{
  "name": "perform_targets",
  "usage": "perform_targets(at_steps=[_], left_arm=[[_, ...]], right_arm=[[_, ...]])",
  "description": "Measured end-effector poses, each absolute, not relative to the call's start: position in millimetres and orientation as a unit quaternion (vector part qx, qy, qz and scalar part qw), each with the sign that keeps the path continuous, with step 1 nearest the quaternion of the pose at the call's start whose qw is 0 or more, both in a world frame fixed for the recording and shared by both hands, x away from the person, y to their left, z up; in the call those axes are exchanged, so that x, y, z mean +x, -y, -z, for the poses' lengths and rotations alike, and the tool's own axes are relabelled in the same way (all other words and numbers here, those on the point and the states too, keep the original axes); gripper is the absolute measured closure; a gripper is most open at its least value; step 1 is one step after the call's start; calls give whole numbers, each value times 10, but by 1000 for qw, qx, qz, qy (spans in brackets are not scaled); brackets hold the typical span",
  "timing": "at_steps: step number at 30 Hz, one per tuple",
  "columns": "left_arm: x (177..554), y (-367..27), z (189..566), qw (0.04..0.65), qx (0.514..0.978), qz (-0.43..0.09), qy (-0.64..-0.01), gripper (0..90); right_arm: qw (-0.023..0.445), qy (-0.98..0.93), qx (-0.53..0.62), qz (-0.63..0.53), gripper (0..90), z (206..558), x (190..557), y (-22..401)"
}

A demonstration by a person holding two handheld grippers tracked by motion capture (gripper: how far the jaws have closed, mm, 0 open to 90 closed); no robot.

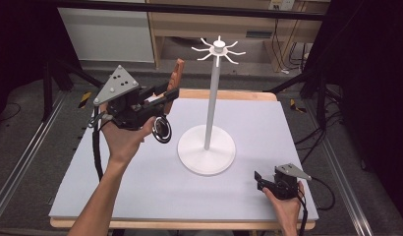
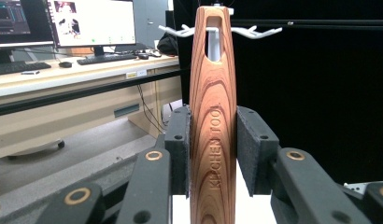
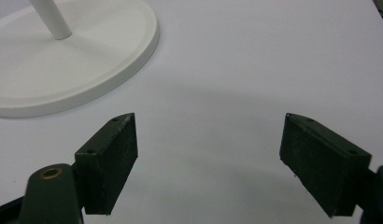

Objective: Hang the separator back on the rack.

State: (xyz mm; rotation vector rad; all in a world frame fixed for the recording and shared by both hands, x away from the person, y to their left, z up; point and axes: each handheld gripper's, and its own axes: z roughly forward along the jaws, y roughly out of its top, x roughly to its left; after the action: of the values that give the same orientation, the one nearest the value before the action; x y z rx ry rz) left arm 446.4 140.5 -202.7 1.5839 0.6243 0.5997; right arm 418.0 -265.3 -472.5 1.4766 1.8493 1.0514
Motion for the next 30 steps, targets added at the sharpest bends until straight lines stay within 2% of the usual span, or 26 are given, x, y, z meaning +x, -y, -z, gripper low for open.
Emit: perform_targets(at_steps=[30], left_arm=[[4701, -1093, 1922, 609, 699, -260, -271, 672]], right_arm=[[272, -686, 550, -392, 194, 4721, 4179, 2669]])
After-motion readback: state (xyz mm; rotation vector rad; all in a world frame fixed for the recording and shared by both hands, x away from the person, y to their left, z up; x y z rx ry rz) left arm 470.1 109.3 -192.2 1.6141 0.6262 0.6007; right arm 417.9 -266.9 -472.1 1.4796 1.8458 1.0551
